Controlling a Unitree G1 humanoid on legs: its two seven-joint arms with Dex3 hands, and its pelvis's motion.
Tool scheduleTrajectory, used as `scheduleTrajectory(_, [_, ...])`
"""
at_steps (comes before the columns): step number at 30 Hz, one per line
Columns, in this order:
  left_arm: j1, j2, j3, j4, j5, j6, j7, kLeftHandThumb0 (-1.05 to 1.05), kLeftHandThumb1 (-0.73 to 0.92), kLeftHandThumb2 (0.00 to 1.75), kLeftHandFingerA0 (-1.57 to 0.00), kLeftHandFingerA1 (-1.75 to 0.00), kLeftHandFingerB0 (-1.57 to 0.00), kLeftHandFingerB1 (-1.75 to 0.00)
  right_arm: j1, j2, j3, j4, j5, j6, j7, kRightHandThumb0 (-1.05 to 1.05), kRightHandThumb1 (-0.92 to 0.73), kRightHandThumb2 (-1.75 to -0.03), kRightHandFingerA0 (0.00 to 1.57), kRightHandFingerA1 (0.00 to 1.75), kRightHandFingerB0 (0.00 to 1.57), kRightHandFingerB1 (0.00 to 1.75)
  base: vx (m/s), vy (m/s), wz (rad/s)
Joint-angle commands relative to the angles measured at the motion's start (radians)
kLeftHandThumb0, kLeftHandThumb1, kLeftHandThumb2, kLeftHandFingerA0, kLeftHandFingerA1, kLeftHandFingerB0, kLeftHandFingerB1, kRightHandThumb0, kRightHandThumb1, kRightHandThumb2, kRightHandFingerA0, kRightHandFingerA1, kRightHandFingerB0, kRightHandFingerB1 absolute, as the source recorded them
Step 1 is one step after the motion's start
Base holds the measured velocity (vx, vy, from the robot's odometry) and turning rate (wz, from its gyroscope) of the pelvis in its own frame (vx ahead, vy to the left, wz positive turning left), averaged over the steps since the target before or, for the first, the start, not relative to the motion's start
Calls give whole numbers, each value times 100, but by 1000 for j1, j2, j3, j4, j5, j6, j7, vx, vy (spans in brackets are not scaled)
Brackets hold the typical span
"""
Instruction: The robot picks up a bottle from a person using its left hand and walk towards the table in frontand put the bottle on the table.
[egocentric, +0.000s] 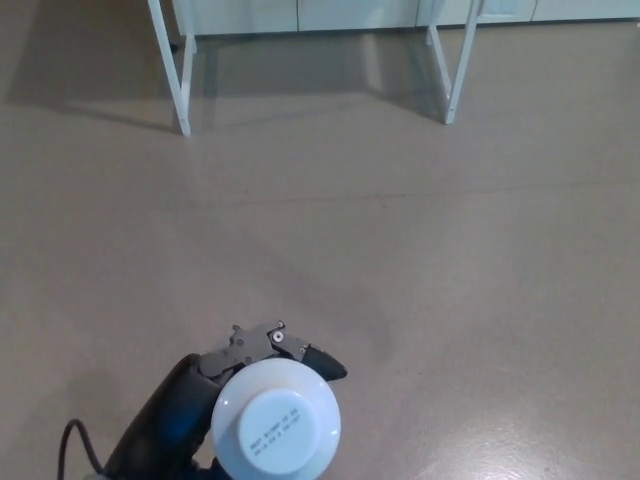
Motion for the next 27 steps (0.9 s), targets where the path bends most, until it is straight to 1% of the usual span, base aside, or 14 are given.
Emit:
scheduleTrajectory(1, [0,9,1,-16,5,-23,10,-12,79,70,-89,-135,-74,-96,3,-17,-2,6,3,9,11,-37,-65,-58,70,49,56,42,0,0,26])
scheduleTrajectory(2, [0,9,2,-19,-1,-16,7,-14,78,71,-91,-137,-74,-96,2,-17,-1,6,3,12,13,-37,-65,-58,70,48,56,41,0,0,0])
scheduleTrajectory(6, [2,10,0,-32,-11,0,0,-13,80,69,-88,-136,-73,-98,-2,-20,2,6,2,17,20,-36,-65,-58,69,48,56,42,40,16,-9])
scheduleTrajectory(9, [1,10,-1,-26,7,-17,9,-13,79,69,-89,-135,-74,-97,-2,-21,1,6,5,20,24,-36,-65,-58,69,48,56,42,99,136,-11])
scheduleTrajectory(11, [1,10,-1,-26,7,-17,9,-13,79,69,-89,-135,-74,-97,-3,-21,1,6,5,20,25,-36,-65,-58,69,48,56,42,146,242,-24])
scheduleTrajectory(14, [0,13,-4,-24,-4,-14,4,-14,79,68,-91,-133,-75,-94,-2,-21,0,6,7,15,33,-38,-63,-58,69,49,56,42,223,567,-8])
scheduleTrajectory(16, [-1,18,-6,-26,12,-21,10,-14,78,69,-90,-132,-73,-98,-4,-22,4,9,3,20,31,-37,-65,-58,71,48,57,42,208,112,4])
scheduleTrajectory(25, [-1,21,-10,-20,9,-28,10,-12,78,70,-92,-133,-72,-100,-1,-22,2,8,6,21,41,-40,-64,-60,68,49,55,42,228,-91,9])
scheduleTrajectory(26, [5,26,-11,-31,20,-15,12,-12,79,71,-86,-136,-73,-97,0,-25,8,4,0,19,42,-38,-64,-59,68,49,56,42,305,-248,28])
scheduleTrajectory(27, [5,27,-11,-30,24,-20,14,-14,77,73,-90,-134,-73,-97,0,-26,8,3,0,20,45,-39,-65,-60,67,48,55,42,473,-115,-14])
